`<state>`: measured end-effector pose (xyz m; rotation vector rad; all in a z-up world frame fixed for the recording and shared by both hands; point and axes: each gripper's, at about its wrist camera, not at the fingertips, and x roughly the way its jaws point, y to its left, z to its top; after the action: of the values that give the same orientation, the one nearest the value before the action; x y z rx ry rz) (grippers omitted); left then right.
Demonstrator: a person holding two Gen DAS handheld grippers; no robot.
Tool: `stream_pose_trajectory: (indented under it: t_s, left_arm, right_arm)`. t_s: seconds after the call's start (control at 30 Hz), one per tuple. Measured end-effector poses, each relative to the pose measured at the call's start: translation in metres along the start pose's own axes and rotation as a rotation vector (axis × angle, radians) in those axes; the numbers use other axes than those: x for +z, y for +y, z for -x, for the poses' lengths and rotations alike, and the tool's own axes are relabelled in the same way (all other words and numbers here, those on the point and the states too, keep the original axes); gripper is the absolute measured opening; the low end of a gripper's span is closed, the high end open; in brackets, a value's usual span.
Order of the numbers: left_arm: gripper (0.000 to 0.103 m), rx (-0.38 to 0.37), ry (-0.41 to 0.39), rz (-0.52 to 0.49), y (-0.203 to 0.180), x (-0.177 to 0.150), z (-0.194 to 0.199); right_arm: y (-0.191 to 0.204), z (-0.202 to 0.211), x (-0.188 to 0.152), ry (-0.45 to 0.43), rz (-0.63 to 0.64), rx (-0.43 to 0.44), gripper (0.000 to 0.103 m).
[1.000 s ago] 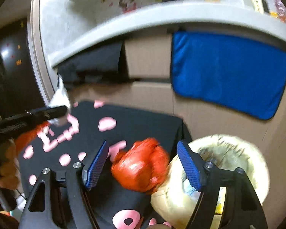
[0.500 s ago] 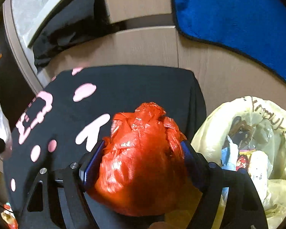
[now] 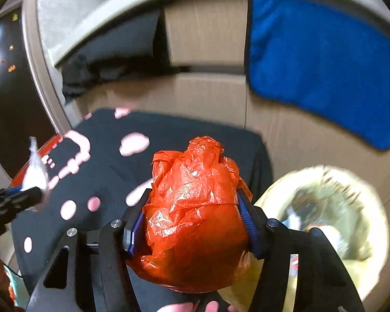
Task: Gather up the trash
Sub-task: 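Carry the red bag and white tissue over the yellow bag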
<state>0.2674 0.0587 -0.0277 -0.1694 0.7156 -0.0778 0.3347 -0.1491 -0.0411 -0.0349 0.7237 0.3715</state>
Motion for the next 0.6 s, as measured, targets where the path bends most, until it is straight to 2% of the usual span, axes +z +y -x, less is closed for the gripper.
stream_pose_trajectory:
  t_s: [0.3,0.43,0.6]
  left_arm:
    - [0.027,-0.162,-0.134,-0.127,-0.086,0.044,0.021]
    - [0.027,-0.229,-0.14,-0.177,-0.125,0.05,0.02]
    - [0.027,-0.278,-0.12,-0.232,-0.167,0.048,0.01]
  right_arm:
    - [-0.023,0.103,0.023,-0.197,0.019,-0.087,0.058]
    - [-0.052,0.135,0.024,-0.246,-0.038,-0.123,0.058]
    - [-0.087,0.16,0.019,-0.285,-0.099,-0.184,0.058]
